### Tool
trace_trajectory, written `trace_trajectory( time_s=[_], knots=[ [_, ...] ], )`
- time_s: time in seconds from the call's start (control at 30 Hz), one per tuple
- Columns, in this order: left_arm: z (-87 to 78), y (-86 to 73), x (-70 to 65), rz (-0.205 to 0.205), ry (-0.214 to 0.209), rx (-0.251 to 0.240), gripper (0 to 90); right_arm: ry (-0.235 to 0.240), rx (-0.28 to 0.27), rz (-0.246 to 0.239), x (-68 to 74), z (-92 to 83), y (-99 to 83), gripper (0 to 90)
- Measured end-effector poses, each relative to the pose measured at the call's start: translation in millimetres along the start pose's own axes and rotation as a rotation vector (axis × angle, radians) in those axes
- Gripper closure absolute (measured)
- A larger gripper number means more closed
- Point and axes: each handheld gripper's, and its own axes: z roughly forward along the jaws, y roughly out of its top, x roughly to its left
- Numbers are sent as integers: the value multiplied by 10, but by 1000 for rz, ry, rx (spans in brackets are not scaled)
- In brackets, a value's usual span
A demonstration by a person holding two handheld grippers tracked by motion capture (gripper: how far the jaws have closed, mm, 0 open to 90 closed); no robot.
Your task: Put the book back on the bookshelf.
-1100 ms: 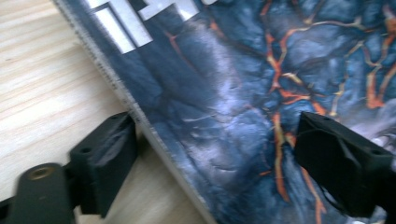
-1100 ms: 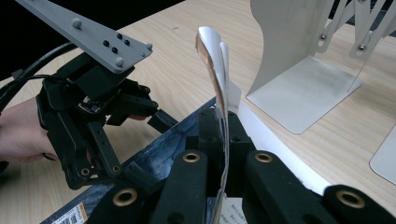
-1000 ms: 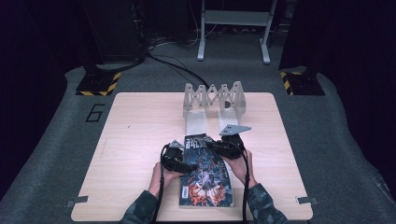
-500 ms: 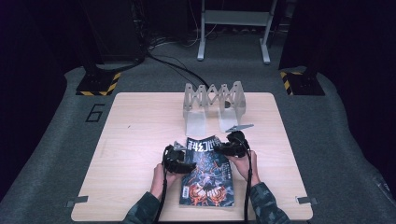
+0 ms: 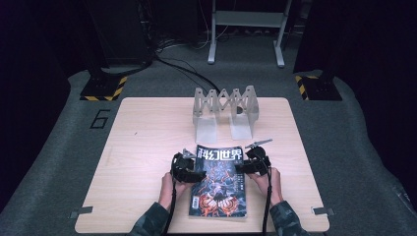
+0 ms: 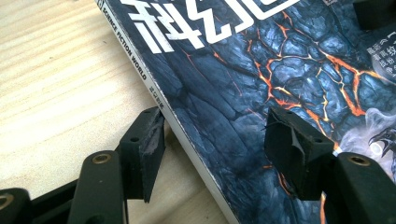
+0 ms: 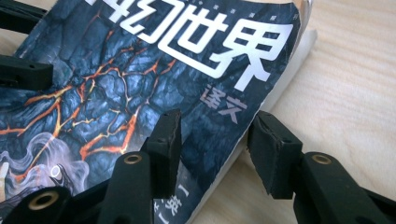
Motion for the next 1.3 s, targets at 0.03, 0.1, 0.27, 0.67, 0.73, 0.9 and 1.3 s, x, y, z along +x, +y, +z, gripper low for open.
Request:
trace_trajectory(
  time_s=[0.03,0.1,0.27,0.67,0.73,0.9,1.3],
  knots=[
    [0,1,1,0,-1,0,387,-4,-2,5,3,7,-7,537],
    [-3,8,5,2,-5,8,386,-8,4,-2,-2,25,-31,532],
    [-9,34,39,-6,-39,25,382,-6,4,-21,-8,33,-29,538],
    [33,87,116,-8,-105,28,329,-4,-9,-49,-28,44,-41,564],
    [45,105,135,-20,-113,26,326,-4,-14,-55,-26,49,-40,564],
    [81,153,184,-46,-136,22,327,3,-20,-70,-33,61,-34,565],
    [123,196,180,-40,-133,16,353,8,-57,-70,-23,84,-57,565]
  ],
)
